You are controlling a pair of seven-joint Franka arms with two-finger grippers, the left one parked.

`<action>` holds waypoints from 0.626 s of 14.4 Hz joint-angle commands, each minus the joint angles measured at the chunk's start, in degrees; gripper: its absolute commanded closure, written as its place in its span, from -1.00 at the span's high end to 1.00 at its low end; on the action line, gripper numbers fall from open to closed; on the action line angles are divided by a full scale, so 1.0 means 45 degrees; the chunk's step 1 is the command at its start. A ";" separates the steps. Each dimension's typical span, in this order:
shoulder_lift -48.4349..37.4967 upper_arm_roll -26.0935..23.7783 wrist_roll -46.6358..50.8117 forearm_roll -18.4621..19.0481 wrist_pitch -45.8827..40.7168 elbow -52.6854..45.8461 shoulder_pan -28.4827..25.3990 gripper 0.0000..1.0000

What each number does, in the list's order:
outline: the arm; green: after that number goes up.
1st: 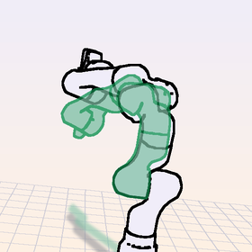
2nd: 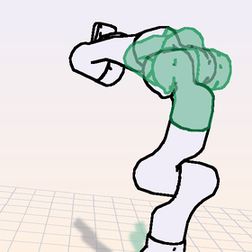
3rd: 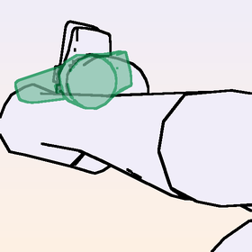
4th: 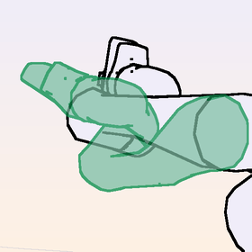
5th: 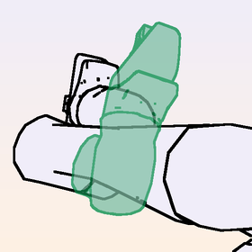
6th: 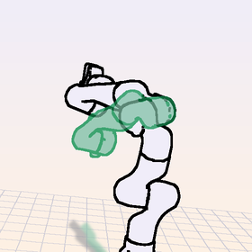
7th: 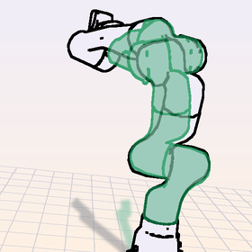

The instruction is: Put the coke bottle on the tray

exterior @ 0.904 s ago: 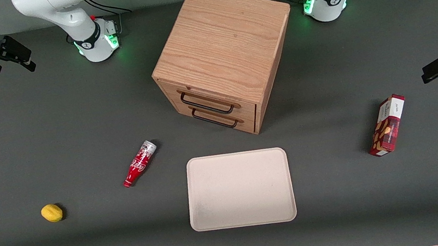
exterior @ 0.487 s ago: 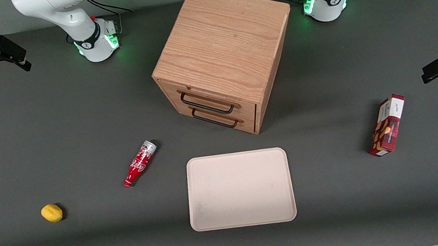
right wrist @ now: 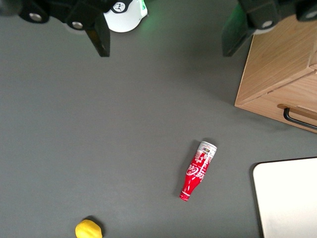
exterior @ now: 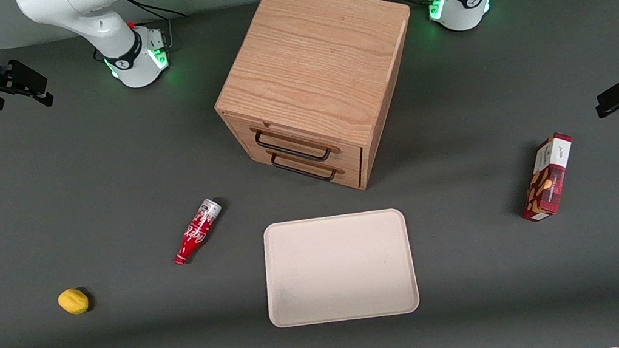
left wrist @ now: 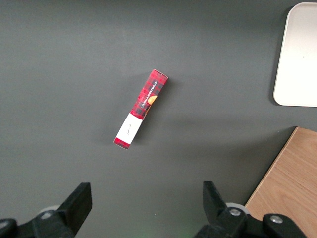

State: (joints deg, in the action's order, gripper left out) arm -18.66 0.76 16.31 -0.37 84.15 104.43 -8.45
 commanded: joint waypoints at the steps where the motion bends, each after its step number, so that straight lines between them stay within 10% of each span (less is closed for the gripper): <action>1: 0.0842 -0.0148 0.1115 -0.0522 -0.0166 -0.0977 -0.0096 1.00; 9: 0.4705 -0.2062 0.8048 -0.1128 0.2819 -0.1078 -0.0115 1.00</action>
State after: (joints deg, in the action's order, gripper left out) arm -3.78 -8.29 46.03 -3.97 94.71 101.24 -8.78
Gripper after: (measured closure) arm 0.000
